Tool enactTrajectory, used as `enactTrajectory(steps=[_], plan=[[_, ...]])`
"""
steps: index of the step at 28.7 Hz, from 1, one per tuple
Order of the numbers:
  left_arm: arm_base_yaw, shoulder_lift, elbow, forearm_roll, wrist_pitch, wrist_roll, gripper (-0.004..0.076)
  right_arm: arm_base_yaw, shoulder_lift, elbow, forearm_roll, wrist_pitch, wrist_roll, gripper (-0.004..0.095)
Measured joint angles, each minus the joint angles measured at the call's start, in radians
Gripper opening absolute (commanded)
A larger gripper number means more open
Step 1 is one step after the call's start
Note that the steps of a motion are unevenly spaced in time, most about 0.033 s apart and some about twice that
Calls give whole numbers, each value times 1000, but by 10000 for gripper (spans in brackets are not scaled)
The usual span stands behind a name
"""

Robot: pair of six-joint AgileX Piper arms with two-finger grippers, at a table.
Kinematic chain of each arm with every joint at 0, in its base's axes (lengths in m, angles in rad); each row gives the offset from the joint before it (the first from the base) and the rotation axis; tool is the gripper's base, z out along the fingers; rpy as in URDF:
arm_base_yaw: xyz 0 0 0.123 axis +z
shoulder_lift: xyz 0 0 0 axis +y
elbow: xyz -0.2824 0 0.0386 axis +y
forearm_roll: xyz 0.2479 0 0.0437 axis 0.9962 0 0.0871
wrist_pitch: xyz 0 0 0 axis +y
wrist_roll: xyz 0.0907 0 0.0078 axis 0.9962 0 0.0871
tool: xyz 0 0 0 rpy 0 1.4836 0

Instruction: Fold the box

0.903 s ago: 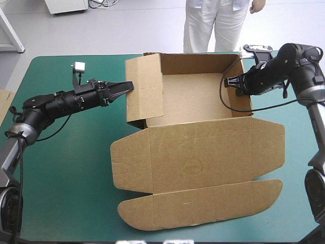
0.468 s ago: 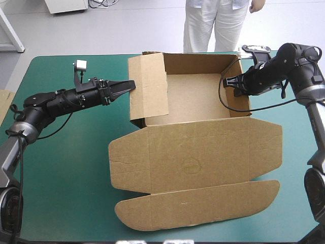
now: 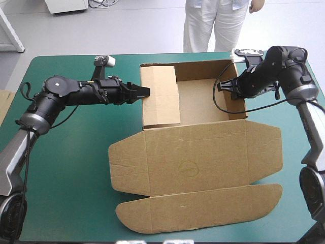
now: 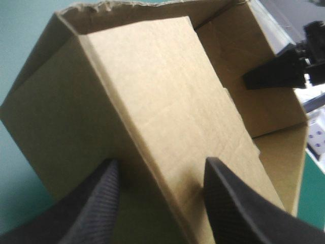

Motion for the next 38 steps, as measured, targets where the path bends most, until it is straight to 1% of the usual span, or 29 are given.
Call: enactTrajectory(steps=[6,9,13,16,20,22,28,34,36,38], plan=[[-69,0,-9,253,-114,-205,364,17,14,1,-34,0,58,-13],[-96,0,-11,381,-152,-313,331,30,20,1,-48,0,81,-13],[-126,0,-12,525,-166,-418,313,76,34,1,-58,-2,123,-13],[-135,1,-12,597,-166,-463,313,117,49,1,-82,-15,164,-13],[-135,13,-12,660,-165,-515,304,142,69,1,-92,-27,203,-13],[-135,24,-12,692,-165,-554,253,152,80,1,-95,-29,219,-13],[-137,64,-16,825,-165,-651,-6,197,105,1,-132,-52,281,-13],[-137,117,-28,928,-157,-737,-10,270,137,1,-224,-59,380,-13],[-137,128,-33,947,-137,-749,-10,290,151,1,-246,-57,404,-13],[-137,149,-51,988,-83,-770,-10,302,181,1,-256,-56,414,-13]])
